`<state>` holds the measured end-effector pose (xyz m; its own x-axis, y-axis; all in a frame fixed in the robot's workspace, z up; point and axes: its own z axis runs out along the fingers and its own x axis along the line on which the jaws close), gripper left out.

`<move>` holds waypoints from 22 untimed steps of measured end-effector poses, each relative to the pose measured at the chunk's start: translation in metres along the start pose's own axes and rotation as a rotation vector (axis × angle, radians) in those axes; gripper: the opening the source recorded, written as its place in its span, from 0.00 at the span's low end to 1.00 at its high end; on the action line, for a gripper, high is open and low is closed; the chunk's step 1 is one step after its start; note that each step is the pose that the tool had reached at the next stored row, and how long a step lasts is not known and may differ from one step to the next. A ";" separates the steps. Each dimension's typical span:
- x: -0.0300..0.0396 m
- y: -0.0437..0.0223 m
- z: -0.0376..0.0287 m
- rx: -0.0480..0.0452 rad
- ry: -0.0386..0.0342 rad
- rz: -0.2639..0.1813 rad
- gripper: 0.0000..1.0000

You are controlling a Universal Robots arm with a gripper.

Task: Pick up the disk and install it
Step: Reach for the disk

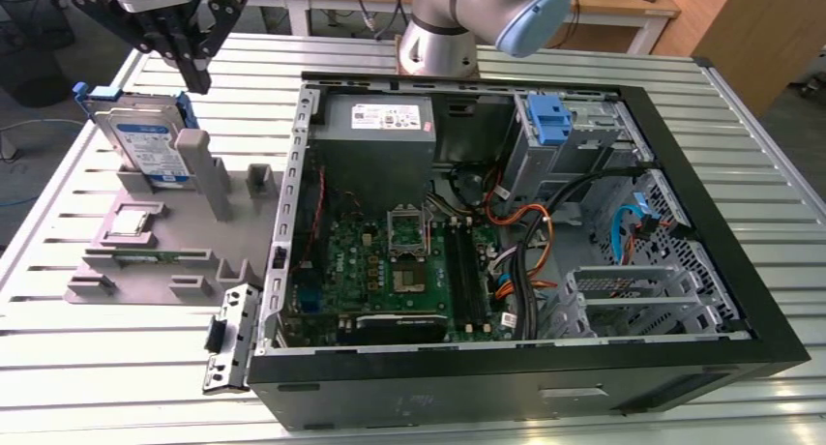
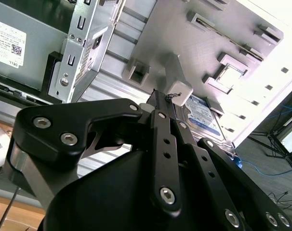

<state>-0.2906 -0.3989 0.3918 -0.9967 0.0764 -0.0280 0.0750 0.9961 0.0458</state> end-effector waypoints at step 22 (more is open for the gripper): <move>0.0143 -0.0011 -0.0004 0.0000 0.0000 0.000 0.10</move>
<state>-0.3049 -0.3989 0.3918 -0.9967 0.0762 -0.0281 0.0749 0.9961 0.0458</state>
